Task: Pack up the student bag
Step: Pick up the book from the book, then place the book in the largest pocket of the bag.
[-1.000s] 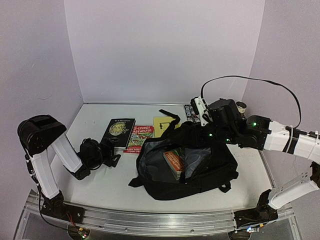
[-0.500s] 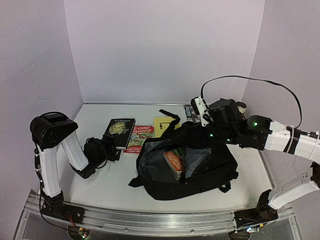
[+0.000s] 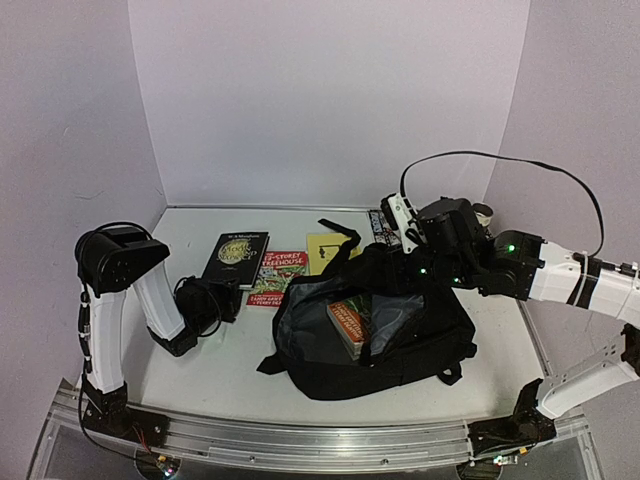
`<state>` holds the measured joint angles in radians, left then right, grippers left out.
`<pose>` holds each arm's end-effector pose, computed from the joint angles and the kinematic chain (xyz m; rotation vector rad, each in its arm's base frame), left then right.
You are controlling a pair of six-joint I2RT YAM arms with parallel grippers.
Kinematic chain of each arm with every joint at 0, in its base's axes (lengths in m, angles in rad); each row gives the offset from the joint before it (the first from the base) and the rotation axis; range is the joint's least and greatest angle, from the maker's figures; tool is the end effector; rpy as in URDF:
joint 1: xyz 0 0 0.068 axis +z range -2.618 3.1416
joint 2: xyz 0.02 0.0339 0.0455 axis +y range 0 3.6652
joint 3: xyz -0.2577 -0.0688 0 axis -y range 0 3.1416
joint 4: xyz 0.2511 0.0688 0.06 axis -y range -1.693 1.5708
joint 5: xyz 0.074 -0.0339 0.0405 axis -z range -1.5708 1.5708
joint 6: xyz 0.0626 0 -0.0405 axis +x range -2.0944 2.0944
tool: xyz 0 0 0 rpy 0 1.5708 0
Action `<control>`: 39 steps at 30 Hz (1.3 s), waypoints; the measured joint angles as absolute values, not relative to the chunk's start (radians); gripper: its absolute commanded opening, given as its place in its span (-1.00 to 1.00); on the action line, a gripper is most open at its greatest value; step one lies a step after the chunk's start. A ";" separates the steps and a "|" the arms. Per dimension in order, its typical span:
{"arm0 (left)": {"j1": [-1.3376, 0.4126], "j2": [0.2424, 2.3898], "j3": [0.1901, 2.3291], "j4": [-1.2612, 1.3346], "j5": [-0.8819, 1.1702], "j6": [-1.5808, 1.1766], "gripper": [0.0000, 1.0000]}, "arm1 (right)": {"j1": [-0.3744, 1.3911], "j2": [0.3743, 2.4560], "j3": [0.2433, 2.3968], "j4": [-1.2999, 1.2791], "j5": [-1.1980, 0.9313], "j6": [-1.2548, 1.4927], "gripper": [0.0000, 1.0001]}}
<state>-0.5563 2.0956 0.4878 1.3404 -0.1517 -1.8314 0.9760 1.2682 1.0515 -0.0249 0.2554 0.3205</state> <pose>0.2859 -0.1667 0.0475 -1.3652 1.6358 -1.4493 0.1991 0.2661 0.3319 -0.4192 1.8110 0.6857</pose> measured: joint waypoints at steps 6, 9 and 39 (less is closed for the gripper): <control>-0.555 2.063 0.456 1.359 -0.188 -1.799 -1.00 | 0.976 1.268 1.052 -0.026 0.255 0.314 -1.00; -0.555 2.011 0.417 1.330 -0.208 -1.765 -1.00 | 0.976 1.268 1.052 -0.027 0.255 0.313 -1.00; -0.550 1.228 0.368 0.634 0.050 -1.391 -1.00 | 0.976 1.263 1.052 -0.031 0.262 0.310 -1.00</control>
<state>-0.5495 1.2281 0.3681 0.6338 0.0497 -1.3910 0.9760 1.2632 1.0519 -0.0307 0.2616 0.3102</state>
